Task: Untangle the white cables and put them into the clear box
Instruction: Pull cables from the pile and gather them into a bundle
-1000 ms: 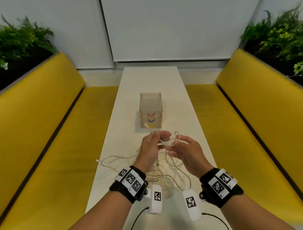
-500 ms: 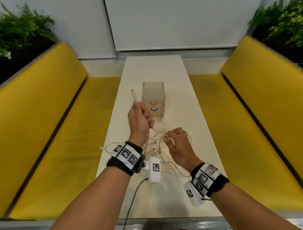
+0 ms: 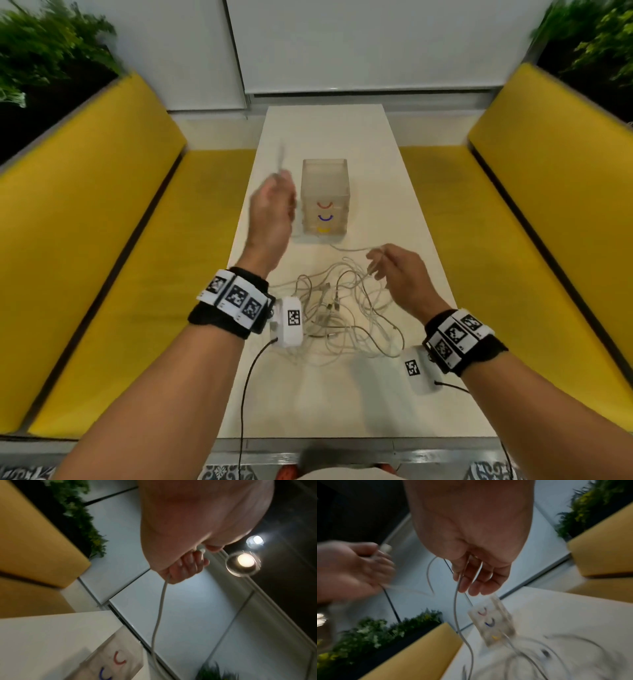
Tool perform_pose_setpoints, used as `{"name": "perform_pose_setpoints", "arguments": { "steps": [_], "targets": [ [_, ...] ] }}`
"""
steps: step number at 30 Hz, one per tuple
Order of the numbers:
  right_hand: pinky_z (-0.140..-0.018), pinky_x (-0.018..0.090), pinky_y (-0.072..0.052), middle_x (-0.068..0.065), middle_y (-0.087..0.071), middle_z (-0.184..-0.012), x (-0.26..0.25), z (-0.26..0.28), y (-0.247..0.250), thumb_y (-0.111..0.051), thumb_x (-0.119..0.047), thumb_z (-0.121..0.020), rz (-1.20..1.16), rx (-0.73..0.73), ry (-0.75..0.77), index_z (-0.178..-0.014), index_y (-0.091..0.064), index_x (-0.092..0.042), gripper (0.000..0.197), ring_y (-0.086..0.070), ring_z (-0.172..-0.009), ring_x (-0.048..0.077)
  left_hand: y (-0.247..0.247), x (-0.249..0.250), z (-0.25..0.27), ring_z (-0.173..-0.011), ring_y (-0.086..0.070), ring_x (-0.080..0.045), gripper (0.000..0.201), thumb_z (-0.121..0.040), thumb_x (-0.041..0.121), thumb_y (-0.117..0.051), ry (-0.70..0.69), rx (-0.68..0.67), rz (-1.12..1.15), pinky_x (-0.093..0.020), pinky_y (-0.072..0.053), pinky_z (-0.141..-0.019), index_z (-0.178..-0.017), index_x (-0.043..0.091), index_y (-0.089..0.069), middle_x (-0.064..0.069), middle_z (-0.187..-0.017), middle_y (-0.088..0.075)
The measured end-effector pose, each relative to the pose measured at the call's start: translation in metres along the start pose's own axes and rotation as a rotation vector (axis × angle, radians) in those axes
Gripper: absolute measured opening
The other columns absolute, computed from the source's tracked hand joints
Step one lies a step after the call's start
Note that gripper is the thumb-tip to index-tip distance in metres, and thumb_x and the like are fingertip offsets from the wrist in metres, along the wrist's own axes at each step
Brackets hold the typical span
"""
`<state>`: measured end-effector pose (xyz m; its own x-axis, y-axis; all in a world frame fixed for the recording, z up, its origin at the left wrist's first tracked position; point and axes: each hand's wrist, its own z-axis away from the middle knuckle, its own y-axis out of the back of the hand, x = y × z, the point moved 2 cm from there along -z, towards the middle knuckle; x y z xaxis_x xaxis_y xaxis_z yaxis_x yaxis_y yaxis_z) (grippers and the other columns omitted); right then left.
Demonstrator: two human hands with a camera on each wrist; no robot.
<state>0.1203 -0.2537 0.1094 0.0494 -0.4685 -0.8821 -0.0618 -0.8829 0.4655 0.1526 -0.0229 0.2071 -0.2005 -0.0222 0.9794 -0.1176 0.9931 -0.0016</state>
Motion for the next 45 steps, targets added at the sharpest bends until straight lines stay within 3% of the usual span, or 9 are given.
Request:
{"name": "perform_pose_setpoints", "arguments": {
  "steps": [7,13,19,23,26,28,31,38,45],
  "targets": [
    [-0.059,0.021,-0.051,-0.004,-0.074,-0.076,-0.099,-0.026,0.018,-0.066,-0.02,-0.096,-0.056,0.071,0.265,-0.093,-0.075,-0.016,0.01,-0.065,-0.066,0.005,-0.057,-0.02,0.018,-0.072,-0.052,-0.008,0.047,-0.091,0.052,-0.062,-0.036,-0.402,-0.151,-0.024,-0.042,-0.068,-0.095,0.004,-0.061,0.004,-0.08,-0.058],
    [-0.05,0.031,-0.05,0.012,-0.068,-0.077,-0.122,-0.033,0.035,-0.067,-0.018,-0.096,-0.422,0.074,0.189,-0.094,-0.069,-0.012,0.007,-0.06,-0.065,0.017,-0.056,-0.002,0.003,-0.053,-0.046,-0.009,0.034,-0.101,0.03,-0.06,-0.05,-0.395,-0.111,-0.024,-0.036,-0.054,-0.071,0.014,-0.061,0.01,-0.058,-0.057],
    [-0.062,0.031,-0.049,-0.005,-0.062,-0.09,-0.117,-0.027,0.038,-0.065,-0.034,-0.095,-0.526,0.112,0.227,-0.116,-0.059,-0.017,0.027,-0.06,-0.079,0.014,-0.05,0.049,-0.009,-0.045,-0.036,-0.015,0.036,-0.103,0.026,-0.056,-0.084,-0.223,0.116,-0.023,-0.026,-0.042,-0.068,0.02,-0.059,0.001,-0.054,-0.051],
    [-0.072,0.024,-0.05,-0.001,-0.064,-0.091,-0.086,-0.007,0.012,-0.059,-0.056,-0.091,-0.247,-0.189,0.166,-0.121,-0.059,-0.026,0.042,-0.061,-0.082,0.009,-0.051,0.081,-0.022,-0.04,-0.032,-0.006,0.034,-0.104,0.023,-0.053,-0.123,-0.138,0.252,-0.02,-0.025,-0.04,-0.072,0.013,-0.055,0.009,-0.051,-0.049],
    [-0.085,0.052,-0.059,0.029,-0.069,-0.102,-0.044,0.006,-0.031,-0.068,-0.054,-0.087,-0.046,-0.493,0.06,-0.11,-0.07,-0.028,0.034,-0.07,-0.088,0.035,-0.05,0.084,-0.026,-0.041,-0.032,-0.006,0.034,-0.105,0.026,-0.052,-0.133,-0.12,0.266,-0.02,-0.026,-0.041,-0.074,0.013,-0.054,0.01,-0.053,-0.049],
    [-0.069,0.032,-0.056,0.013,-0.072,-0.082,-0.023,0.012,-0.049,-0.064,-0.031,-0.094,0.057,-0.532,0.027,-0.096,-0.073,-0.02,0.014,-0.063,-0.066,0.008,-0.048,0.081,-0.027,-0.042,-0.033,-0.008,0.033,-0.105,0.028,-0.052,-0.137,-0.096,0.287,-0.022,-0.027,-0.041,-0.075,0.013,-0.055,0.007,-0.057,-0.05],
    [-0.06,0.021,-0.041,-0.002,-0.065,-0.069,-0.008,0.015,-0.053,-0.054,-0.013,-0.098,0.157,-0.477,-0.024,-0.078,-0.066,-0.021,0.024,-0.054,-0.051,-0.005,-0.041,0.08,-0.028,-0.045,-0.034,-0.009,0.031,-0.104,0.032,-0.052,-0.146,-0.032,0.337,-0.025,-0.029,-0.042,-0.079,0.015,-0.057,0.005,-0.06,-0.052],
    [-0.092,0.036,-0.053,0.005,-0.078,-0.103,-0.016,-0.015,-0.021,-0.056,-0.03,-0.101,0.175,-0.243,0.004,-0.094,-0.078,-0.012,0.029,-0.07,-0.1,0.019,-0.024,0.031,-0.027,-0.054,-0.037,-0.007,0.043,-0.082,0.061,-0.071,-0.005,-0.12,-0.066,-0.026,-0.032,-0.049,-0.085,0.022,-0.054,0.009,-0.069,-0.045],
    [-0.052,0.031,-0.047,0.011,-0.065,-0.084,-0.063,-0.024,0.035,-0.048,-0.017,-0.106,-0.449,-0.107,0.003,-0.092,-0.066,-0.003,0.027,-0.059,-0.067,0.021,-0.013,-0.031,-0.011,-0.042,-0.036,-0.002,0.032,-0.09,0.037,-0.074,0.238,-0.149,-0.076,-0.023,-0.03,-0.046,-0.083,0.016,-0.051,0.012,-0.058,-0.041]
  ]
}}
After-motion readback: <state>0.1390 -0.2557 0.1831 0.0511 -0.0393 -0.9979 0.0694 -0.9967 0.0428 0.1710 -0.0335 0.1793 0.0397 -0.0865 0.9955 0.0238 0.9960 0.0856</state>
